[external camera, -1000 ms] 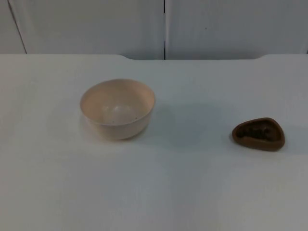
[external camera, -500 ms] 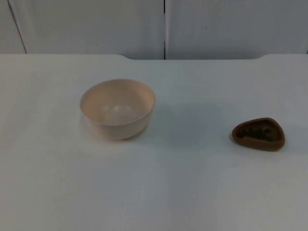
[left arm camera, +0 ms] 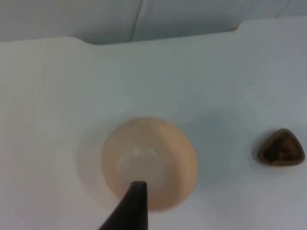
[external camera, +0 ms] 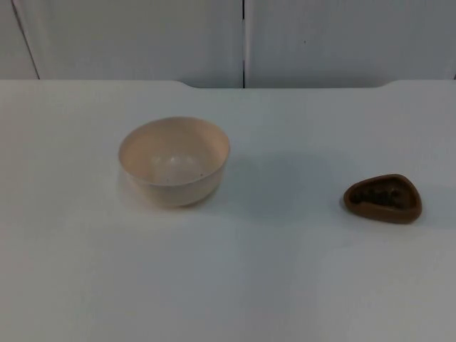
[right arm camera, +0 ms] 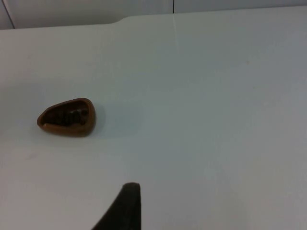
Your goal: Pick up the bowl with the left hand and pour the coffee beans from the cup into the bowl with the right hand.
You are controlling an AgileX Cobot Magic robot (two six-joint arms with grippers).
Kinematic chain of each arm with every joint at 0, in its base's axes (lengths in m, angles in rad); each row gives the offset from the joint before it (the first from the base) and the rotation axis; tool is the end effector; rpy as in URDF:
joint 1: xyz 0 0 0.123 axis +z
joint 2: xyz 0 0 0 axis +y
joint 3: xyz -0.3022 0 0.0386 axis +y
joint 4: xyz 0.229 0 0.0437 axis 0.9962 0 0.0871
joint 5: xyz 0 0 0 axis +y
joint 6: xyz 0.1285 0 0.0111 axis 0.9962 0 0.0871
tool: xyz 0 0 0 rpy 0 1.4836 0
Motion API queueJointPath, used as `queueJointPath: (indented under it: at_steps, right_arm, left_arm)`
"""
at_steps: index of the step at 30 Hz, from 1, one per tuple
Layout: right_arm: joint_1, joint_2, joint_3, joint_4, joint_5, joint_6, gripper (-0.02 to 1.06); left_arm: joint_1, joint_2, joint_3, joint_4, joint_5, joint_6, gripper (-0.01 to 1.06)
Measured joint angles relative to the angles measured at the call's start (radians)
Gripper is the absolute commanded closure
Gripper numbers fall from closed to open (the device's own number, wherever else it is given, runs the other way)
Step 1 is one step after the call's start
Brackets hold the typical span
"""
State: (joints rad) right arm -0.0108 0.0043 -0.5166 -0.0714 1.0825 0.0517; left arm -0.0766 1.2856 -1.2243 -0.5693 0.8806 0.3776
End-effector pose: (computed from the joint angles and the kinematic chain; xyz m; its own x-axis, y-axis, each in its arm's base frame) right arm -0.0099 -0.0080 0.2535 -0.4622 0.0231 -0.8865 0.0750 0.9971 -0.0131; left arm 0.2625 -0.0740 0.3718 -0.6971 0.0450 -0.7156 0.3608 0.8845 -0.2959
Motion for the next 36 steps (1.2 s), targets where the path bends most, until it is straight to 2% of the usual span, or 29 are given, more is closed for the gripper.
queueJointPath:
  at_steps: [4,10,22,36]
  right_arm:
    - [0.0,0.0,0.0,0.0,0.0,0.0,-0.01]
    - [0.0,0.0,0.0,0.0,0.0,0.0,-0.01]
    - [0.0,0.0,0.0,0.0,0.0,0.0,-0.01]
    - [0.0,0.0,0.0,0.0,0.0,0.0,-0.01]
  left_arm:
    - [-0.071,0.078,0.0,0.027,-0.008,0.004,0.0]
    - [-0.113,0.181,0.0,0.053,-0.017,-0.003,0.0]
    - [-0.118,0.33,-0.027,0.098,-0.036,-0.027,0.0]
    - [-0.118,0.502,-0.225,0.176,0.044,-0.09,0.0]
